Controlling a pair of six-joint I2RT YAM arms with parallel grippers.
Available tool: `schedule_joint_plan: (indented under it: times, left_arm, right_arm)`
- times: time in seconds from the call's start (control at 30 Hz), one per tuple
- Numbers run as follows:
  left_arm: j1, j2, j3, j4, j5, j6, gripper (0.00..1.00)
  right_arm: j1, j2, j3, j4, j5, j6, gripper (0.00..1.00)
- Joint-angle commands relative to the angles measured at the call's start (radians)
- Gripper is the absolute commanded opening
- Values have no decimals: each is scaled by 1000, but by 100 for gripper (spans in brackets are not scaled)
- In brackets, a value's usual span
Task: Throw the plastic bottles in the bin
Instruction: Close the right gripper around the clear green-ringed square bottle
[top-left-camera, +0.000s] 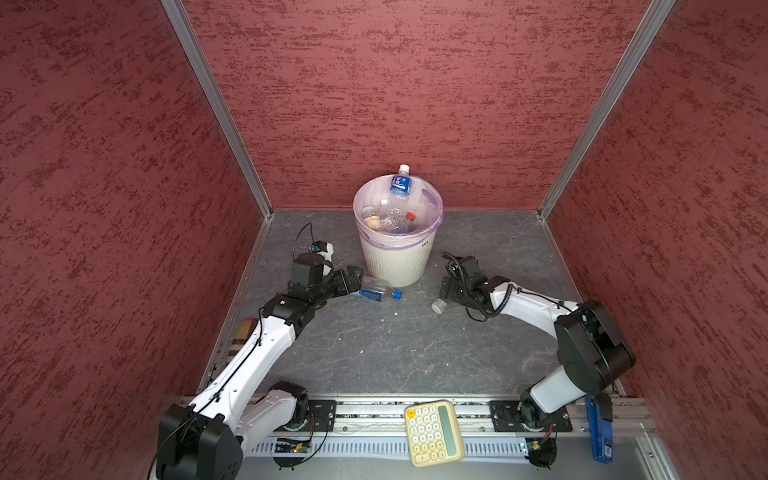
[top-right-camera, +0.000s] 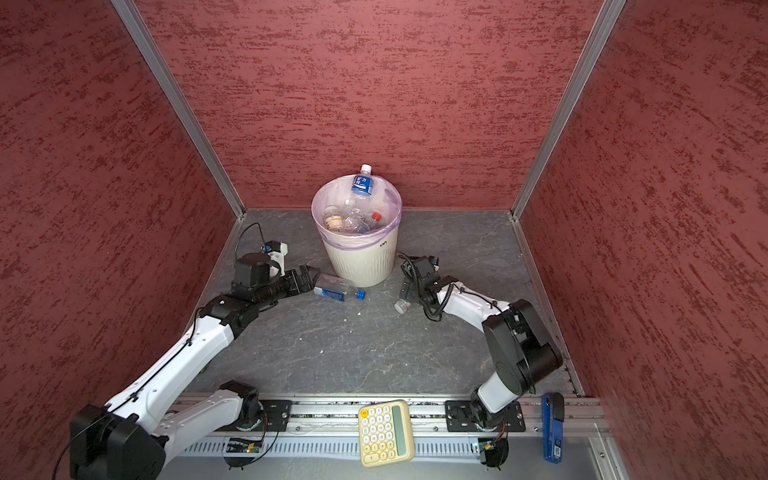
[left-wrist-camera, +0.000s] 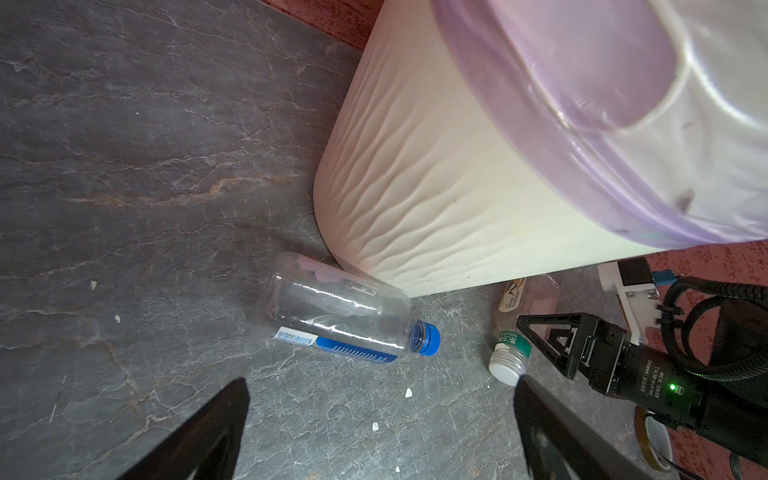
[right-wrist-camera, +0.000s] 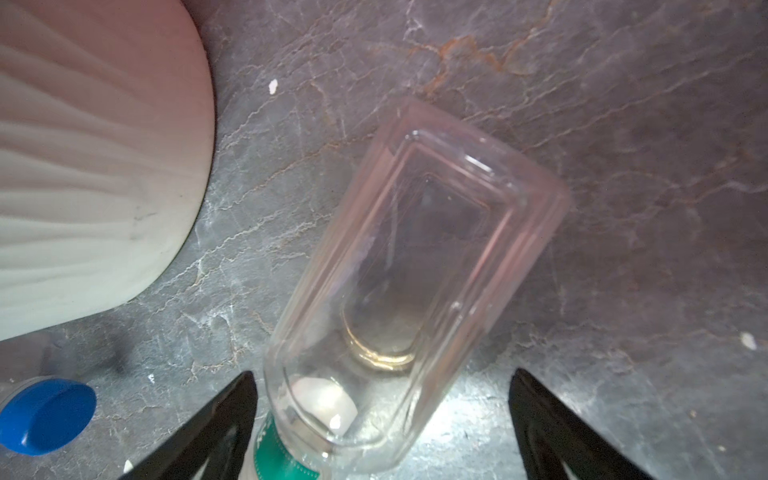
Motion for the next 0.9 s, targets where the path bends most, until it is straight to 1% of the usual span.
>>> schedule_joint_plan:
  times: [0.0,0.2,0.4,0.5,0.7,0.87]
  left_arm:
    - [-3,-13,-4,3,-10,-2,100]
    - [-6,-1,0,15,-3,-7,100]
    - [-12,-11,3,10,-4,-9,99]
    - [-12,-14,2,2,-6,-9,99]
    - [-12,-27,-2,-4,-9,-8,99]
    - [-13,-13,-7,-2,-5,-11,99]
  right_arm:
    - [-6,28,50,1,2,-11,95]
    - [-13,75,75,34,-6,-5,95]
    - [-15,136,128,35,-9,-44,94]
    - [-15,154,154,14,13,-64,87]
    - [-17,134,138,-15,63,-97,81]
    - [-18,112,125,-23,76,-127,70]
